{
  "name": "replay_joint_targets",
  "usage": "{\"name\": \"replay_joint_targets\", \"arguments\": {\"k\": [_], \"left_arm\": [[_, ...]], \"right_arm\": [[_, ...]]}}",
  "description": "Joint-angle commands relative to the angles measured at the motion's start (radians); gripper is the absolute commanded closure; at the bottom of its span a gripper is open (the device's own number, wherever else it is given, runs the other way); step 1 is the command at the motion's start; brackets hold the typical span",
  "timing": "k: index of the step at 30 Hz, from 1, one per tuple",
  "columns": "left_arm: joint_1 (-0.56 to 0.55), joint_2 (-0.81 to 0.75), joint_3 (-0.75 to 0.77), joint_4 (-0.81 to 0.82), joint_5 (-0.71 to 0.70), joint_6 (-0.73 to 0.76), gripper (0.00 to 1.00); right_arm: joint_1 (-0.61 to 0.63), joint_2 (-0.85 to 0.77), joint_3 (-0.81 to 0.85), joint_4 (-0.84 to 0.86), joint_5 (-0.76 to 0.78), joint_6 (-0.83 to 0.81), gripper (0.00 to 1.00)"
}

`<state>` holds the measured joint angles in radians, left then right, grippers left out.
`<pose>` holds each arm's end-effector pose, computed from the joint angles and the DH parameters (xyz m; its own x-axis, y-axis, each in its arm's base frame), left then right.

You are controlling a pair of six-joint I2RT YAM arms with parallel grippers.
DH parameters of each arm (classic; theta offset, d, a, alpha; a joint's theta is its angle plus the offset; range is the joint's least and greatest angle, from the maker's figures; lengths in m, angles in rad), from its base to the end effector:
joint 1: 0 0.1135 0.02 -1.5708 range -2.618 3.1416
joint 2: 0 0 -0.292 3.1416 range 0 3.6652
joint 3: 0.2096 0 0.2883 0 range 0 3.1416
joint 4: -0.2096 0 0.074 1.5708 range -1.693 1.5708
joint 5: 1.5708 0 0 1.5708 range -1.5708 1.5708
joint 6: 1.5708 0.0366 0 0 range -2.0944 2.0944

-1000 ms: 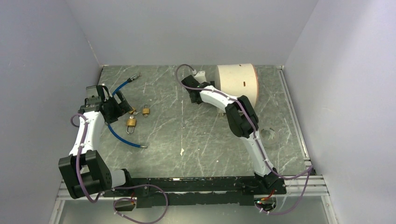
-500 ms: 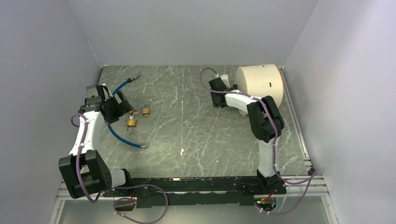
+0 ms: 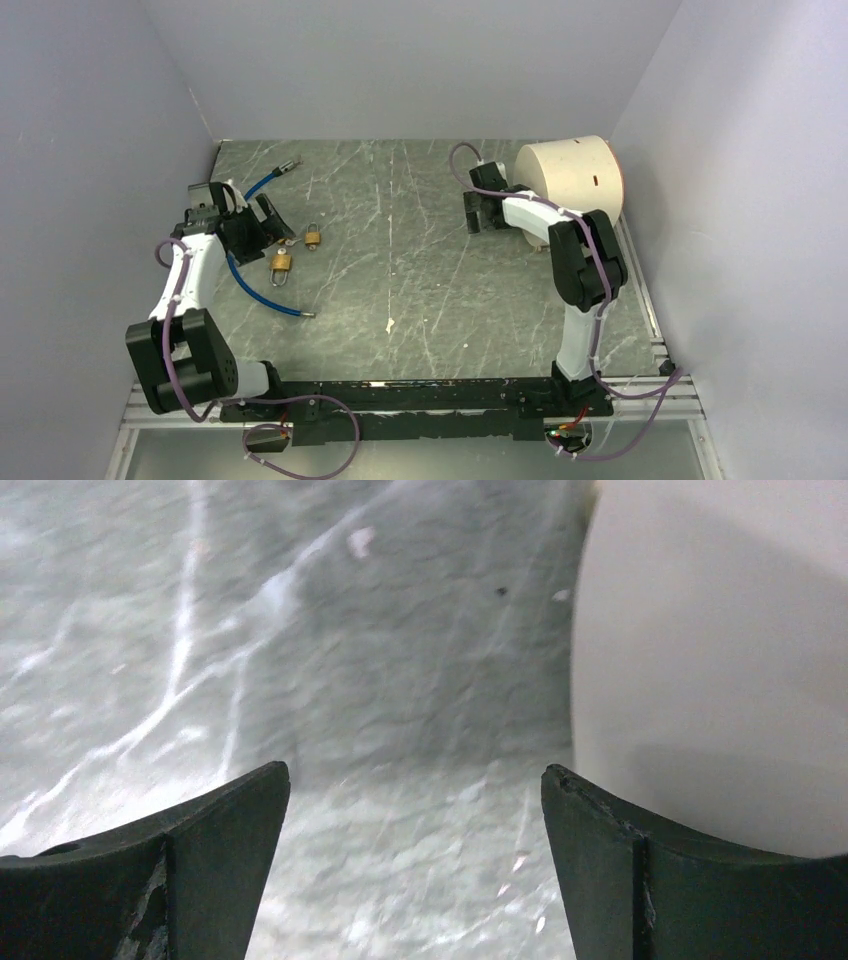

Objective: Lock with the key
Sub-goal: Move the distractor to the center of the board, then pick up the lock from the center of the board.

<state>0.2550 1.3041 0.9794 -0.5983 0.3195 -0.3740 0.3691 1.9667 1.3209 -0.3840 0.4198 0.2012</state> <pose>0.2884 0.0633 0.2753 -0.6978 -0.5403 -0.4702 -0.3341 0.8262 -0.4536 0.4244 0.1482 0.1690 -0.8101 -0.1177 -0.5744 0.0288 0.9705 -0.2394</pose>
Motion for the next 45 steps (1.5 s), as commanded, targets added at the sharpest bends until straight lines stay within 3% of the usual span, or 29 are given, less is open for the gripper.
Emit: {"name": "replay_joint_targets", "arguments": {"k": [1, 7, 10, 14, 19, 22, 25, 34, 45], "left_arm": [[0.003, 0.060, 0.000, 0.034, 0.109, 0.038, 0.04], [-0.011, 0.143, 0.028, 0.032, 0.135, 0.050, 0.04], [-0.051, 0.190, 0.061, 0.019, 0.072, 0.046, 0.04], [-0.095, 0.275, 0.138, -0.019, -0.032, 0.023, 0.12], [-0.119, 0.405, 0.322, -0.094, -0.168, 0.039, 0.09], [-0.117, 0.460, 0.369, -0.099, -0.256, 0.009, 0.09], [-0.115, 0.520, 0.412, -0.098, -0.292, -0.025, 0.14], [-0.114, 0.664, 0.499, -0.105, -0.317, -0.054, 0.17], [-0.113, 0.754, 0.542, -0.093, -0.318, -0.042, 0.22]], "right_arm": [[0.050, -0.138, 0.039, -0.059, -0.180, 0.009, 0.01], [0.160, -0.258, 0.042, -0.062, -0.252, 0.070, 0.01], [0.191, -0.311, 0.028, -0.070, -0.247, 0.171, 0.01], [0.197, -0.397, -0.012, -0.050, -0.295, 0.308, 0.01], [0.192, -0.534, -0.172, 0.084, -0.607, 0.309, 0.01], [0.191, -0.638, -0.311, 0.224, -0.687, 0.364, 0.01], [0.201, -0.682, -0.328, 0.188, -0.698, 0.383, 0.02], [0.234, -0.768, -0.289, 0.051, -0.658, 0.342, 0.08], [0.251, -0.749, -0.274, -0.004, -0.670, 0.336, 0.13]]}}
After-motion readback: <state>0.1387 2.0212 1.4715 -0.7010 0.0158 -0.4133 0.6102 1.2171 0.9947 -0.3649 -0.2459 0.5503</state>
